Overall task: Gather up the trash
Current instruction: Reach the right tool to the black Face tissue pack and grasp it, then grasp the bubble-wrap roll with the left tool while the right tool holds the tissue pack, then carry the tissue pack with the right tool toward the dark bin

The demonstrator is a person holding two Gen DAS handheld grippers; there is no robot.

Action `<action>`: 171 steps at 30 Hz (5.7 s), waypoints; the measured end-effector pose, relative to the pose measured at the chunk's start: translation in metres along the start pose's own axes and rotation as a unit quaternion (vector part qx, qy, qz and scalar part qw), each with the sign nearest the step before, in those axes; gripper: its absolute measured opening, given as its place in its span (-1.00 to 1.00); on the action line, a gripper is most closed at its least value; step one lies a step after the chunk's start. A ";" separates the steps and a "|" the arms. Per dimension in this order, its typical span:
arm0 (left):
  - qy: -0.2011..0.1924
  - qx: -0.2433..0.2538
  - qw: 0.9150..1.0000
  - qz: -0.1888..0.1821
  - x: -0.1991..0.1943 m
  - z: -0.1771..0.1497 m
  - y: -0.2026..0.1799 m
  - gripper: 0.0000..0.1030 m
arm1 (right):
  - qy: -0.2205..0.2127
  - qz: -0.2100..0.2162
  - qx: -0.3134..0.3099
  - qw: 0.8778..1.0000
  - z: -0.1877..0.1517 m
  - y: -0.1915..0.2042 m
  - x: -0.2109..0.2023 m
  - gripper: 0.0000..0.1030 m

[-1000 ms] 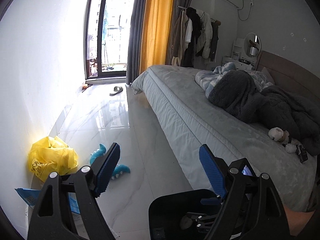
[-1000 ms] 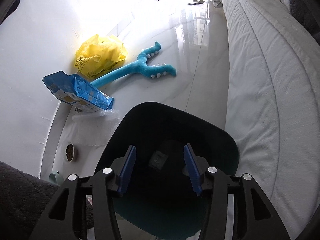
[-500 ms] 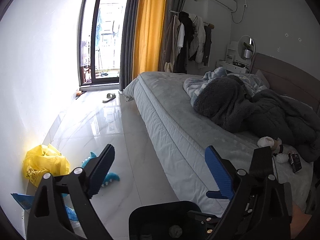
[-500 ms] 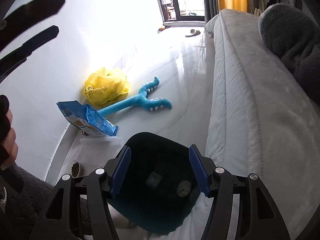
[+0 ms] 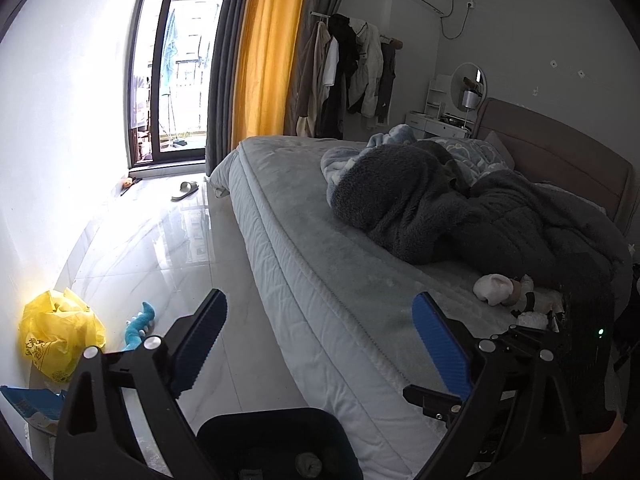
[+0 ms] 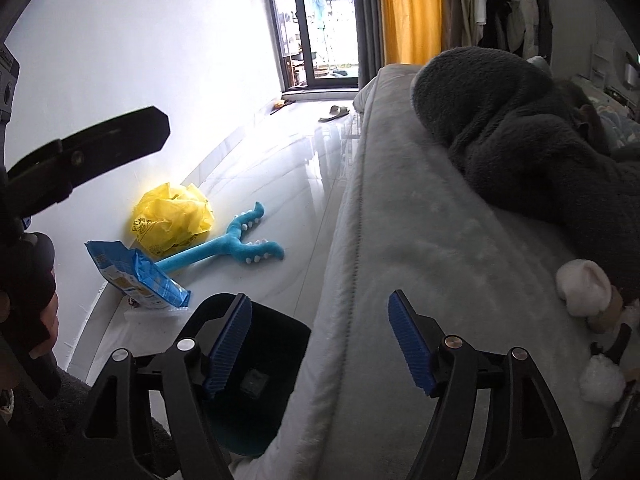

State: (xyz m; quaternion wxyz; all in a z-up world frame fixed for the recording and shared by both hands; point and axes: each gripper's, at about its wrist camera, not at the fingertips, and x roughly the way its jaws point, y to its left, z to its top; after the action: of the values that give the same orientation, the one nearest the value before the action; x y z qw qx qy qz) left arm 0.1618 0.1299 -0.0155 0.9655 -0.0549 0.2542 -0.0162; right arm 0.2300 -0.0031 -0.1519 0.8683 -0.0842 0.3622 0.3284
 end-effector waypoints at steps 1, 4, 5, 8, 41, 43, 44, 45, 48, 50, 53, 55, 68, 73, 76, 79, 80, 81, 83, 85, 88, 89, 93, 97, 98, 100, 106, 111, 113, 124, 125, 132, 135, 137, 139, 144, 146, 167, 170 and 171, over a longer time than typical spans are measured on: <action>0.000 0.000 1.000 -0.002 0.001 0.000 -0.003 0.85 | -0.004 -0.005 0.002 1.000 -0.001 -0.002 -0.003 0.40; 0.002 0.003 1.000 -0.010 0.006 0.000 -0.017 0.85 | -0.021 -0.027 0.010 0.999 -0.003 -0.018 -0.017 0.44; 0.003 0.004 1.000 -0.012 0.008 0.001 -0.021 0.85 | -0.026 -0.034 0.011 0.999 -0.004 -0.022 -0.021 0.47; 0.004 0.010 1.000 -0.018 0.012 0.000 -0.035 0.85 | -0.037 -0.051 0.020 0.998 -0.008 -0.038 -0.034 0.56; 0.046 0.039 0.995 -0.084 0.063 -0.016 -0.159 0.85 | -0.048 -0.215 0.165 0.961 -0.083 -0.192 -0.115 0.76; 0.051 0.038 0.994 -0.088 0.067 -0.017 -0.165 0.85 | -0.048 -0.224 0.168 0.959 -0.088 -0.198 -0.116 0.76; 0.054 0.037 0.994 -0.090 0.070 -0.018 -0.169 0.85 | -0.046 -0.228 0.168 0.958 -0.091 -0.201 -0.117 0.77; 0.056 0.037 0.994 -0.092 0.071 -0.020 -0.172 0.85 | -0.042 -0.231 0.170 0.957 -0.094 -0.204 -0.116 0.77; 0.063 0.036 0.993 -0.096 0.077 -0.023 -0.181 0.85 | -0.031 -0.230 0.181 0.956 -0.103 -0.211 -0.114 0.77; 0.068 0.037 0.992 -0.099 0.081 -0.026 -0.189 0.85 | -0.023 -0.230 0.186 0.955 -0.108 -0.216 -0.112 0.77; 0.073 0.040 0.991 -0.104 0.085 -0.029 -0.199 0.85 | -0.013 -0.230 0.194 0.954 -0.116 -0.222 -0.111 0.77; 0.074 0.043 0.991 -0.107 0.087 -0.031 -0.206 0.85 | -0.011 -0.224 0.202 0.953 -0.120 -0.227 -0.113 0.77; 0.094 0.061 0.987 -0.119 0.104 -0.048 -0.248 0.85 | 0.019 -0.184 0.190 0.964 -0.133 -0.227 -0.107 0.14; 0.101 0.068 0.985 -0.124 0.111 -0.056 -0.262 0.85 | 0.011 -0.179 0.183 0.967 -0.135 -0.229 -0.115 0.01; 0.106 0.073 0.984 -0.125 0.115 -0.060 -0.269 0.85 | -0.006 -0.164 0.186 0.969 -0.136 -0.234 -0.125 0.01; 0.113 0.078 0.983 -0.125 0.120 -0.063 -0.275 0.85 | -0.025 -0.151 0.185 0.971 -0.138 -0.239 -0.136 0.01; 0.116 0.079 0.982 -0.124 0.122 -0.065 -0.277 0.85 | -0.030 -0.149 0.184 0.971 -0.138 -0.240 -0.139 0.01; 0.119 0.080 0.982 -0.125 0.124 -0.066 -0.278 0.85 | -0.037 -0.146 0.184 0.971 -0.139 -0.242 -0.144 0.01; 0.127 0.081 0.980 -0.127 0.128 -0.068 -0.281 0.84 | -0.052 -0.138 0.186 0.971 -0.141 -0.245 -0.152 0.01; 0.134 0.084 0.979 -0.131 0.131 -0.069 -0.285 0.82 | -0.069 -0.129 0.191 0.971 -0.142 -0.249 -0.160 0.01; 0.145 0.088 0.976 -0.139 0.135 -0.071 -0.290 0.77 | -0.090 -0.113 0.197 0.970 -0.144 -0.254 -0.171 0.01; 0.149 0.090 0.975 -0.141 0.137 -0.072 -0.291 0.76 | -0.096 -0.108 0.199 0.969 -0.145 -0.256 -0.174 0.01; 0.159 0.097 0.972 -0.145 0.143 -0.076 -0.299 0.66 | -0.116 -0.087 0.208 0.967 -0.147 -0.261 -0.185 0.01; 0.166 0.105 0.969 -0.147 0.151 -0.079 -0.305 0.57 | -0.126 -0.075 0.213 0.966 -0.150 -0.265 -0.190 0.01; 0.169 0.106 0.969 -0.148 0.152 -0.079 -0.306 0.52 | -0.126 -0.075 0.213 0.966 -0.150 -0.265 -0.191 0.01; 0.177 0.103 0.968 -0.147 0.156 -0.081 -0.306 0.38 | -0.127 -0.074 0.213 0.966 -0.151 -0.266 -0.193 0.01; 0.184 0.087 0.963 -0.176 0.156 -0.079 -0.299 0.24 | -0.131 -0.066 0.220 0.964 -0.148 -0.265 -0.193 0.01; 0.182 0.091 0.959 -0.197 0.146 -0.075 -0.293 0.24 | -0.129 -0.060 0.212 0.967 -0.140 -0.258 -0.189 0.01; 0.181 0.088 0.958 -0.203 0.143 -0.072 -0.287 0.24 | -0.128 -0.056 0.209 0.968 -0.136 -0.254 -0.186 0.01; 0.174 0.091 0.962 -0.192 0.126 -0.061 -0.244 0.22 | -0.132 -0.031 0.197 0.971 -0.106 -0.223 -0.165 0.01; 0.174 0.089 0.962 -0.191 0.125 -0.061 -0.239 0.21 | -0.133 -0.028 0.196 0.971 -0.101 -0.220 -0.163 0.01; 0.175 0.072 0.963 -0.190 0.113 -0.055 -0.195 0.19 | -0.132 -0.008 0.181 0.975 -0.075 -0.191 -0.143 0.01; 0.171 0.072 0.965 -0.186 0.106 -0.052 -0.178 0.18 | -0.129 -0.001 0.175 0.976 -0.066 -0.180 -0.133 0.01; 0.170 0.071 0.965 -0.184 0.102 -0.050 -0.167 0.18 | -0.126 0.005 0.171 0.977 -0.059 -0.171 -0.126 0.01; 0.171 0.067 0.966 -0.180 0.099 -0.049 -0.156 0.18 | -0.124 0.009 0.168 0.978 -0.053 -0.162 -0.120 0.01; 0.175 0.058 0.969 -0.165 0.092 -0.048 -0.128 0.18 | -0.120 0.021 0.156 0.980 -0.038 -0.142 -0.103 0.01; 0.178 0.053 0.970 -0.157 0.090 -0.048 -0.115 0.18 | -0.118 0.027 0.152 0.981 -0.032 -0.133 -0.096 0.01; 0.276 -0.008 0.960 -0.042 0.089 -0.086 0.037 0.18 | -0.086 0.091 0.091 0.988 0.017 -0.030 -0.019 0.01; 0.298 -0.024 0.954 -0.033 0.090 -0.098 0.058 0.18 | -0.077 0.094 0.082 0.989 0.015 -0.012 -0.013 0.01; 0.304 -0.028 0.952 -0.031 0.091 -0.101 0.063 0.18 | -0.074 0.096 0.080 0.989 0.016 -0.009 -0.009 0.01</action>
State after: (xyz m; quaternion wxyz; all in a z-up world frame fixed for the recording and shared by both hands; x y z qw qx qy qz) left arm 0.1910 0.1769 -0.1546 0.8396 -0.0821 0.5342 -0.0546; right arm 0.2402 -0.0085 -0.1355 0.8612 0.0452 0.3286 0.3852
